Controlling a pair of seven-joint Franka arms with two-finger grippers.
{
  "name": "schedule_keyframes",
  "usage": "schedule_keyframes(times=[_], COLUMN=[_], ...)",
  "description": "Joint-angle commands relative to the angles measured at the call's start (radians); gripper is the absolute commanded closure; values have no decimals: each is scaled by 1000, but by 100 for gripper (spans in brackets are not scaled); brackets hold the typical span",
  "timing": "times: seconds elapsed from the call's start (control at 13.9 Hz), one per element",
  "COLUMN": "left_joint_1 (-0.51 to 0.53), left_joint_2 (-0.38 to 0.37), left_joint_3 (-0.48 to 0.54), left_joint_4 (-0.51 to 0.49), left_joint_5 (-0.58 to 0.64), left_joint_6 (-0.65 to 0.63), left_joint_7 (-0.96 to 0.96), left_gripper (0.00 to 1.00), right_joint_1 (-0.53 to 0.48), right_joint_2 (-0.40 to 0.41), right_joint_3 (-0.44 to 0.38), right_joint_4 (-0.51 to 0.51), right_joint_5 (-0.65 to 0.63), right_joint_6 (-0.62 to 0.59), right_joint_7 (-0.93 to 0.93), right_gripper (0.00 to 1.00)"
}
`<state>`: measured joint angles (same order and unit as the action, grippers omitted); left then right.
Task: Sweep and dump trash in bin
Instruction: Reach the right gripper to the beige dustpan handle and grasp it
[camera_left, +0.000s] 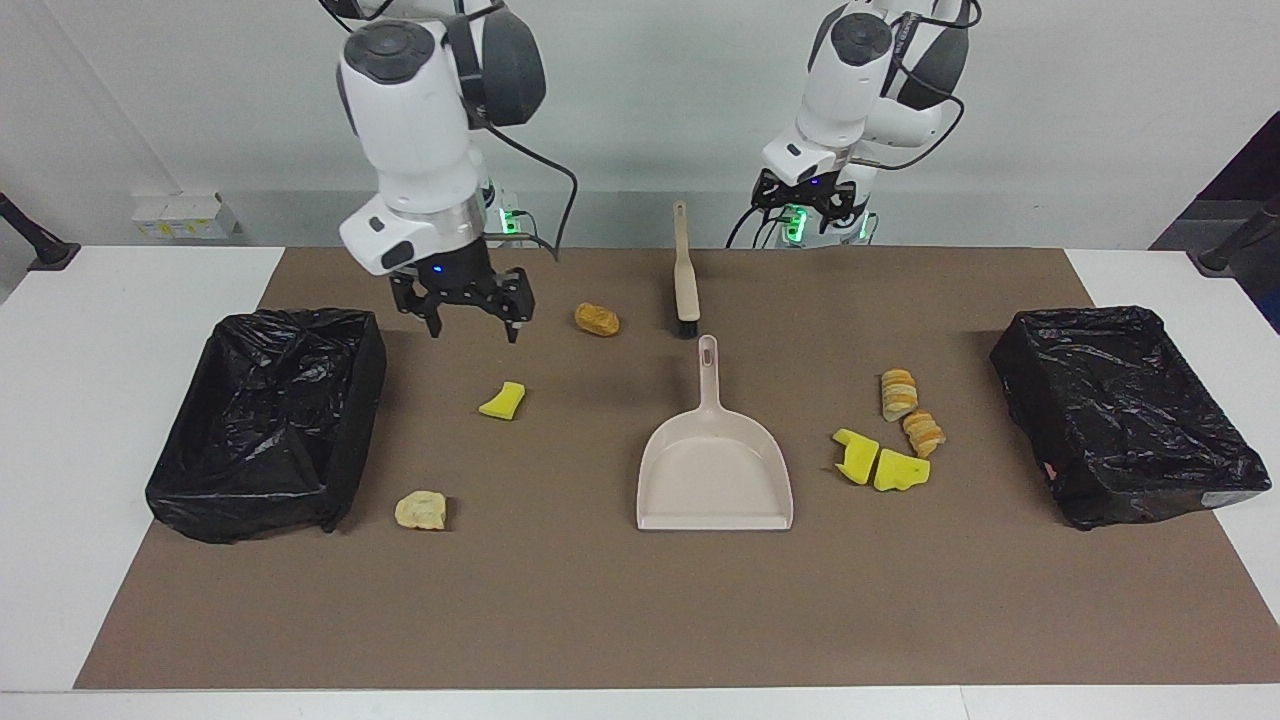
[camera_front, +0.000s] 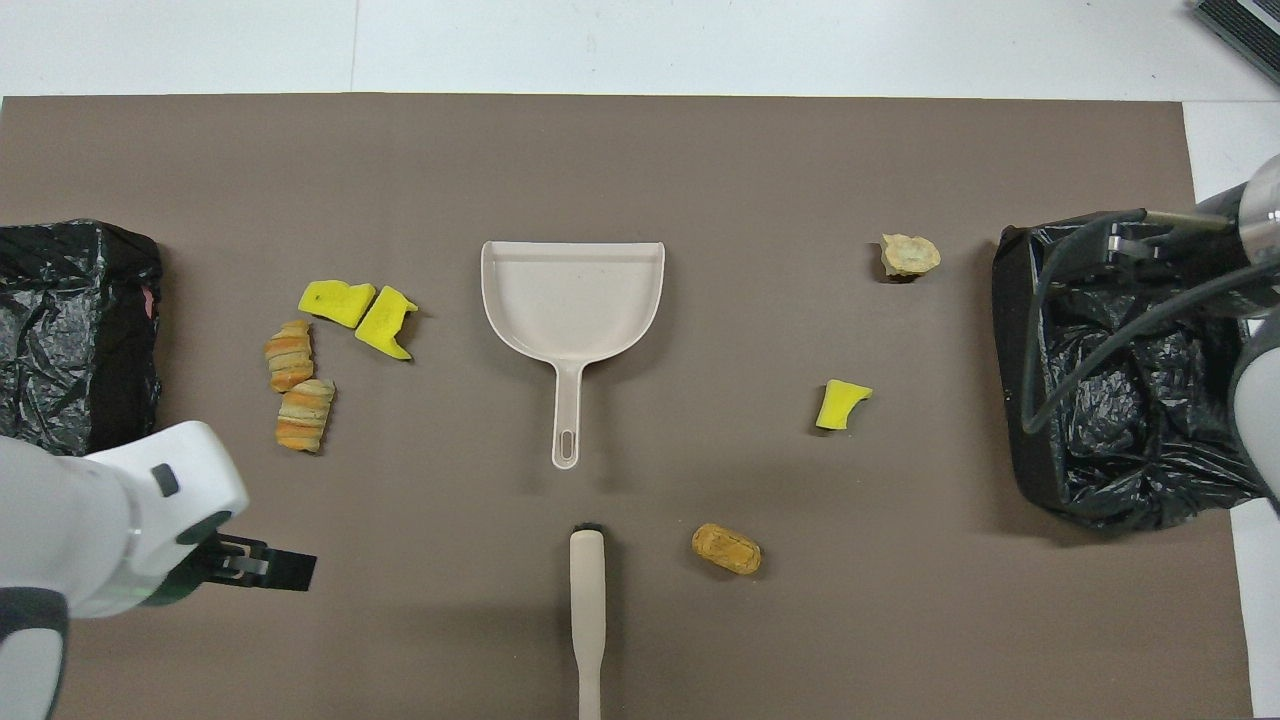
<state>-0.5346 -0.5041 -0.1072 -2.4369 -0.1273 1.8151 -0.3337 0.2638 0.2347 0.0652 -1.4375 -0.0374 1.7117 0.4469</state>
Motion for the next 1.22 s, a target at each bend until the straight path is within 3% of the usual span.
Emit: schedule_keyframes(times=[0.0,0.29,0.72,0.94,1.15], left_joint_1=[-175,-366,-478,-481,-493], left_joint_2=[-30,45,226,231,236], left_joint_3=[17,17,17,18,17], left_joint_4=[-99,-158,-160,-160,-162], left_joint_5=[-8,-9,-8,-9,-9], left_joint_6=[104,252,492,477,467], left_joint_7=[-144,-316,-524,-527,-541], left_gripper=[0,0,0,0,0], right_joint_1=[116,230,365,391,404], right_joint_2=[107,181,313,336,336], right_joint_3=[-2,1,1,2,1], right_joint_4=[102,121,106,71,2], right_joint_5=[-27,-25,-25,-30,-41], right_joint_6=[8,63,186,271,335], right_joint_7=[145,215,269,286,271], right_gripper=[0,0,0,0,14])
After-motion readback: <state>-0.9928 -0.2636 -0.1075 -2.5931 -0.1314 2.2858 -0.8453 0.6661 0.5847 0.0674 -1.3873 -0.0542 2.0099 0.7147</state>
